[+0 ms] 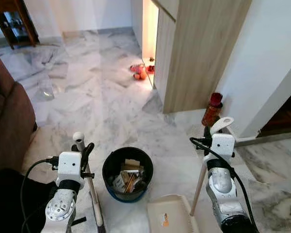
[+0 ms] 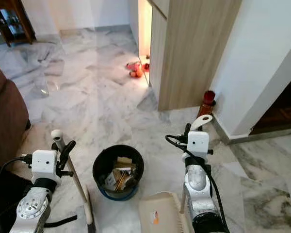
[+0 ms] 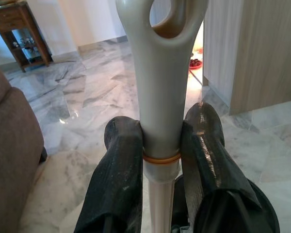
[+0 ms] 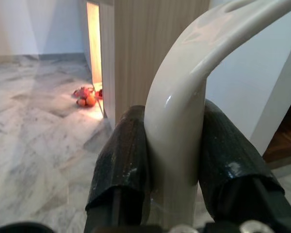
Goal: Sweep floor
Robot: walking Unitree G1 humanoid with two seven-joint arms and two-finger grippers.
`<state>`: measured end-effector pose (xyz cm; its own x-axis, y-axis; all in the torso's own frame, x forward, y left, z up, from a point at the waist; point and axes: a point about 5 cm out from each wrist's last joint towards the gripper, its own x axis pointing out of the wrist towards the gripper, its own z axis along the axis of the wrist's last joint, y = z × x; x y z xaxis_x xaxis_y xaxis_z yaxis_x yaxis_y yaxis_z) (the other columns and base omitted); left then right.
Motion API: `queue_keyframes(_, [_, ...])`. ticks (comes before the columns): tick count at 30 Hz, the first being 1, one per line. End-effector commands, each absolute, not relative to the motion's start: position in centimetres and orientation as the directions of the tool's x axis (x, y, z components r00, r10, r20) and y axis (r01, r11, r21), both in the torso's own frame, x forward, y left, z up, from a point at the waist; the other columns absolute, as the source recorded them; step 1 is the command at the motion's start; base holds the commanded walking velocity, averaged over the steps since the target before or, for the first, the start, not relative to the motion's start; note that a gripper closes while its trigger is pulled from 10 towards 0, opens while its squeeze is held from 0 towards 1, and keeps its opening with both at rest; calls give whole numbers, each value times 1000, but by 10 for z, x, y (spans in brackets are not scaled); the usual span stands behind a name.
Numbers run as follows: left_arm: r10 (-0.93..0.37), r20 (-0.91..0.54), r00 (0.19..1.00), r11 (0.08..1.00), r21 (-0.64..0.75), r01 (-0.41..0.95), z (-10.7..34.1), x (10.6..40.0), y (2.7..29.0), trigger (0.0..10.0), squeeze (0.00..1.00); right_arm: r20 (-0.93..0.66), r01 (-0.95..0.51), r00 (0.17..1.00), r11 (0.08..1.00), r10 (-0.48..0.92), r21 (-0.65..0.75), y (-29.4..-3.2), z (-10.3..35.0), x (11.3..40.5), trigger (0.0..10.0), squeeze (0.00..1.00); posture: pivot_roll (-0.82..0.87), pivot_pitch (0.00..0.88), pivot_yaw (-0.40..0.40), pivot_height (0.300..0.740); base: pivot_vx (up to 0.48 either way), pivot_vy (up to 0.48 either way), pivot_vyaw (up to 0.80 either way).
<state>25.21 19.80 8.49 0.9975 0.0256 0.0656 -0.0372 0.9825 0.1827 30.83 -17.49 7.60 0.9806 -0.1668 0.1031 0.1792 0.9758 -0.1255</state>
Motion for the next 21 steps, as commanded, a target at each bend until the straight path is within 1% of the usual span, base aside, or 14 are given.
queue_keyframes(1, [20, 99, 995, 981, 190, -38, 91, 252, 197, 10000, 0, 116, 181, 979, 977, -167, -117, -174, 79, 310, 10000, 0, 169, 70, -2, 740, -266, 0, 0])
queue_keyframes(21, [29, 92, 995, 981, 187, -46, 90, 250, 197, 10000, 0, 126, 182, 978, 976, -167, -117, -173, 81, 310, 10000, 0, 158, 84, -6, 740, -266, 0, 0])
